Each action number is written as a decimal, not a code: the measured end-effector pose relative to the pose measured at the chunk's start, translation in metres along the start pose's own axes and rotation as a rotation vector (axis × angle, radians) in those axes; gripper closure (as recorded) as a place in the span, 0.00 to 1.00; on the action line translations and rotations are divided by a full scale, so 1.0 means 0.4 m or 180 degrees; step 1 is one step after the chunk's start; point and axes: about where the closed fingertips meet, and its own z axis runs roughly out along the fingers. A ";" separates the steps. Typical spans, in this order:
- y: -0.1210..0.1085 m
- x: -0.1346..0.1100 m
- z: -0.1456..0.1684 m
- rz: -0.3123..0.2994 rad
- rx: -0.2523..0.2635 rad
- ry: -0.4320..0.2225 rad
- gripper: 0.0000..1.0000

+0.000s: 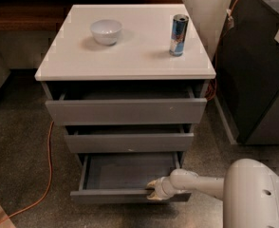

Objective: Place redbull can into bottom drawer

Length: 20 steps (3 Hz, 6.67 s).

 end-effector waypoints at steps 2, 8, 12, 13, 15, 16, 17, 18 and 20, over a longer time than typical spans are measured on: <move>0.062 -0.020 -0.021 0.0061 -0.0098 -0.0033 1.00; 0.089 -0.153 -0.216 -0.0071 0.0028 -0.0047 0.22; -0.125 -0.266 -0.494 -0.0164 -0.0081 -0.0525 0.00; -0.128 -0.274 -0.500 -0.0168 -0.0136 -0.0555 0.00; -0.124 -0.312 -0.569 0.0253 -0.0075 -0.0697 0.00; -0.126 -0.388 -0.694 0.0531 0.0004 -0.1076 0.00; -0.131 -0.468 -0.806 0.0587 0.0010 -0.1248 0.00; -0.151 -0.519 -0.898 0.0644 -0.0001 -0.1170 0.00; -0.189 -0.615 -1.089 0.0732 0.0089 -0.1011 0.00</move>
Offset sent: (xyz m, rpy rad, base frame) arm -0.0977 0.0105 0.0322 0.0436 0.1329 0.0045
